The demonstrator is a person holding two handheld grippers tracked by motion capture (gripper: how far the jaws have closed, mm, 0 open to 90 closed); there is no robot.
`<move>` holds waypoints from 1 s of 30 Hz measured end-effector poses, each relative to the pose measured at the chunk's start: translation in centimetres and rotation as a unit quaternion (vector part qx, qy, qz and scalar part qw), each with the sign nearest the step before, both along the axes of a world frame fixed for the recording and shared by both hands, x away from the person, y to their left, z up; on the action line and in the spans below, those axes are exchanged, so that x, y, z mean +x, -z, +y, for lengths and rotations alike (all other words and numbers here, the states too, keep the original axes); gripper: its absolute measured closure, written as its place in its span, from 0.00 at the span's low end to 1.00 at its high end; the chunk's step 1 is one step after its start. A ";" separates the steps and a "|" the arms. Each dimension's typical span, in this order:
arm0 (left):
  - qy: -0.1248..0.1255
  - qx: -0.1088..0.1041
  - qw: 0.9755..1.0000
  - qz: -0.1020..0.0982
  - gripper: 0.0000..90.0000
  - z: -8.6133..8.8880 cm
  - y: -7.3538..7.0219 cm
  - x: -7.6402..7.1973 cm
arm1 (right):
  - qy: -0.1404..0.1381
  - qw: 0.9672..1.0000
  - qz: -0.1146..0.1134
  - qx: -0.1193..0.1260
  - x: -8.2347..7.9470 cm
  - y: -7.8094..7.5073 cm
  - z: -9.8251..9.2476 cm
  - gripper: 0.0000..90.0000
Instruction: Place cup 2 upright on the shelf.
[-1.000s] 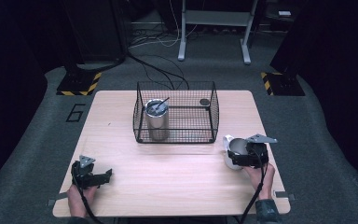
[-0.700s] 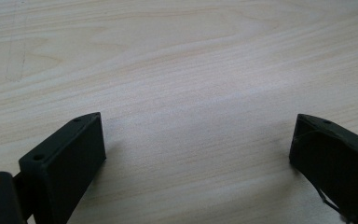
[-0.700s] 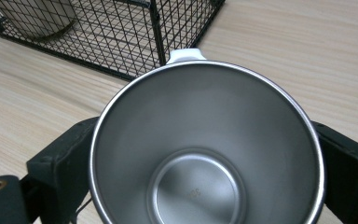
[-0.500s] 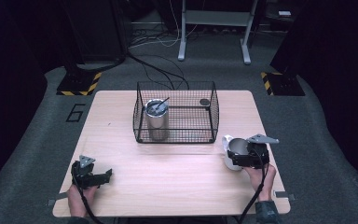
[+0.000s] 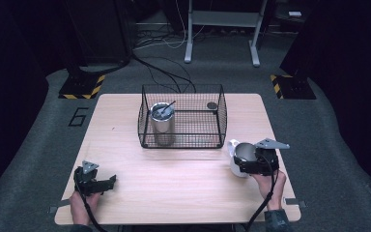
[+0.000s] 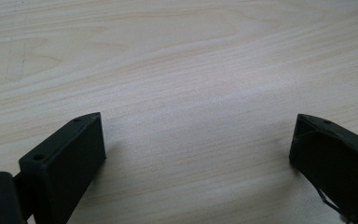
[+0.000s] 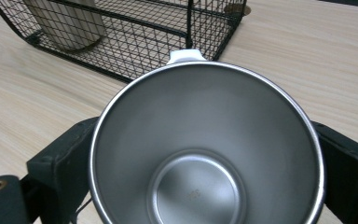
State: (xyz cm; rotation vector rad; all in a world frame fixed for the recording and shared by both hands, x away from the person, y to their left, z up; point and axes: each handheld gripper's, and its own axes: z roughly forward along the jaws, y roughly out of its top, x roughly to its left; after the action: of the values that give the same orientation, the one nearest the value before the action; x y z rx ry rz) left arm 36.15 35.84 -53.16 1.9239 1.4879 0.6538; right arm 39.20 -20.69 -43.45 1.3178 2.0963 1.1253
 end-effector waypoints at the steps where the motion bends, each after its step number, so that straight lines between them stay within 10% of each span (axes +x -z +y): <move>1: 0.000 0.000 1.000 0.000 0.04 0.0 0.0 0.0 | -0.002 1.000 -0.001 -0.003 0.0 -0.1 0.1 0.06; 30: 0.001 0.000 1.000 0.001 0.04 0.0 0.0 0.0 | -0.062 0.998 -0.008 0.008 -0.1 -1.8 3.4 0.06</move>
State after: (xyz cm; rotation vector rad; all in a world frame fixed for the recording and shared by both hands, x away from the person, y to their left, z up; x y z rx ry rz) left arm 36.15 35.85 -53.15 1.9249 1.4869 0.6514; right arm 39.06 -17.34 -41.62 1.1958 2.1887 1.2015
